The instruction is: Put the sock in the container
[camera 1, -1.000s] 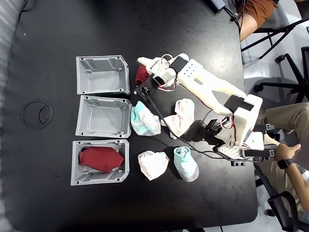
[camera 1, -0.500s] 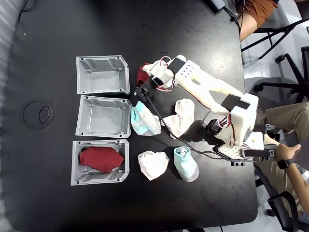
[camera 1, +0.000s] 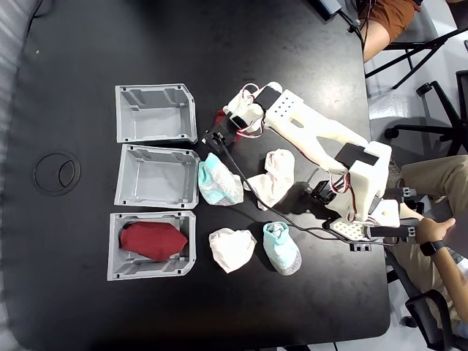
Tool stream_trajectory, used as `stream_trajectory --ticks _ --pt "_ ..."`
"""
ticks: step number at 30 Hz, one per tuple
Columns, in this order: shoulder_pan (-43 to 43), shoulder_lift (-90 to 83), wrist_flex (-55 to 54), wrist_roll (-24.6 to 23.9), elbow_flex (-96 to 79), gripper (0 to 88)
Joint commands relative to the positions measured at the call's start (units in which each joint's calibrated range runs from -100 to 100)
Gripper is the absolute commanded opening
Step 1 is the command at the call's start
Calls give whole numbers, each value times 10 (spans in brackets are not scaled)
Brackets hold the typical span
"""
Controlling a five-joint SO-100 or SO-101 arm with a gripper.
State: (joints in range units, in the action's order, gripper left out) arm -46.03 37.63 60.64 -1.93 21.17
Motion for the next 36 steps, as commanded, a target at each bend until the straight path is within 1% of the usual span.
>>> stream_trajectory --ticks 1,8,14,19,27,32,36 --pt "5 -40 15 1 14 13" --pt "46 -108 121 3 14 13" --pt "77 -163 154 4 14 13" --pt "128 -240 194 4 14 13" --pt "245 -423 201 -1 13 13" --pt "307 -496 198 -1 -12 13" --pt "351 -516 181 -1 -18 13"
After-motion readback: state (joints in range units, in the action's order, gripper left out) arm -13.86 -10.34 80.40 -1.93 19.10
